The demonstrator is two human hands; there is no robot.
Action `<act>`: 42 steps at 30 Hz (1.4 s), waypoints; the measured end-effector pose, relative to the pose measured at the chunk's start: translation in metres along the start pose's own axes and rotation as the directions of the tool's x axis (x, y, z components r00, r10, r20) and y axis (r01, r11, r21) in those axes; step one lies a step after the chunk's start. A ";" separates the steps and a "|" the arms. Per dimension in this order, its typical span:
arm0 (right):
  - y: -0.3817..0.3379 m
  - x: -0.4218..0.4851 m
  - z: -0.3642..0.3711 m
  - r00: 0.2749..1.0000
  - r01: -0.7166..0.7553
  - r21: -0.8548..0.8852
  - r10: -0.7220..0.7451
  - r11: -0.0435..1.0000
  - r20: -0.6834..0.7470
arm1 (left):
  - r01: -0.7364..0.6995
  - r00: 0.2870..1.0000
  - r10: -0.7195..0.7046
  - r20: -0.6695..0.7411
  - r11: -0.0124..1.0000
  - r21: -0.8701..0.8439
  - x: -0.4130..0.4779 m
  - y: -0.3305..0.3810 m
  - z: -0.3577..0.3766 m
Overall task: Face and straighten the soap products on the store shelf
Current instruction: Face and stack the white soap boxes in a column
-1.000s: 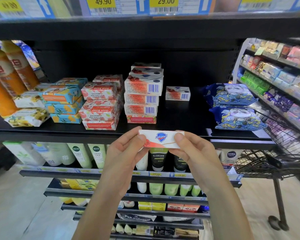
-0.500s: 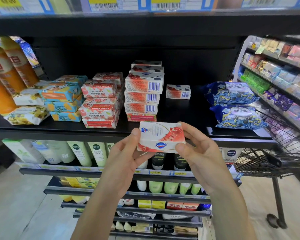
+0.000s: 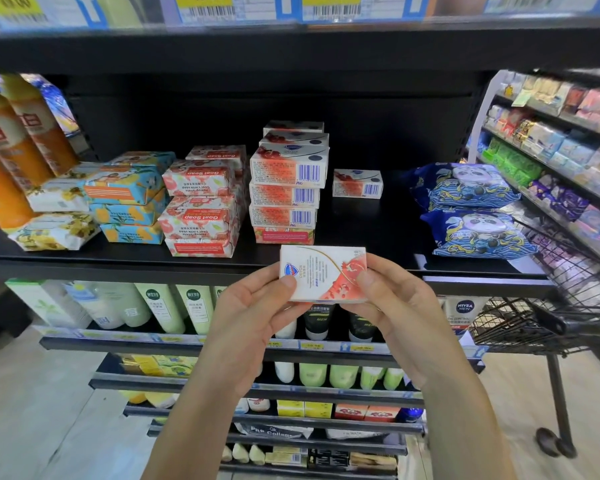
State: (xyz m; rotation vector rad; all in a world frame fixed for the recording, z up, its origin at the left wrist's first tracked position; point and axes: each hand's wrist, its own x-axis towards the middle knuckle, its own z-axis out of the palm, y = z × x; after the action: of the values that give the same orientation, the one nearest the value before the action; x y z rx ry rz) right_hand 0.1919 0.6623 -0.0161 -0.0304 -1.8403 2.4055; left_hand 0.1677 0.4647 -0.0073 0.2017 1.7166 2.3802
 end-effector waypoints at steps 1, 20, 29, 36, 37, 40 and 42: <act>0.000 0.000 0.000 1.000 -0.004 -0.002 0.004 1.000 -0.012 | -0.003 1.000 0.003 0.004 1.000 -0.005 0.000 0.000 0.000; 0.009 0.001 -0.012 0.993 0.121 -0.051 -0.121 0.991 -0.006 | 0.065 0.998 -0.065 -0.008 0.997 0.034 -0.001 0.000 0.000; 0.014 0.001 -0.013 0.985 0.167 -0.077 -0.164 0.983 0.051 | 0.094 0.995 -0.093 -0.033 0.995 0.033 0.000 -0.004 -0.005; 0.013 -0.001 -0.011 0.997 0.016 -0.074 -0.011 0.997 0.070 | 0.037 0.999 -0.035 -0.036 0.997 0.065 -0.004 -0.003 -0.002; 0.012 -0.001 -0.010 0.998 -0.006 -0.060 0.009 0.998 0.057 | 0.026 0.999 -0.024 -0.037 0.997 0.069 -0.004 -0.003 -0.002; 0.008 -0.004 -0.008 0.997 -0.044 -0.063 0.048 0.997 0.058 | 0.009 0.999 -0.006 -0.035 0.997 0.077 -0.005 -0.003 -0.002; 0.006 -0.005 -0.005 0.997 -0.059 -0.048 0.061 0.997 0.040 | 0.003 0.999 0.000 -0.034 0.996 0.089 -0.005 -0.004 -0.003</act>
State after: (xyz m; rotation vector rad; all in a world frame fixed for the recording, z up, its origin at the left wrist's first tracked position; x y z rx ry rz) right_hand 0.1969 0.6651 -0.0233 -0.0415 -1.9406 2.4199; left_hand 0.1725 0.4622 -0.0119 0.1743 1.8395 2.3213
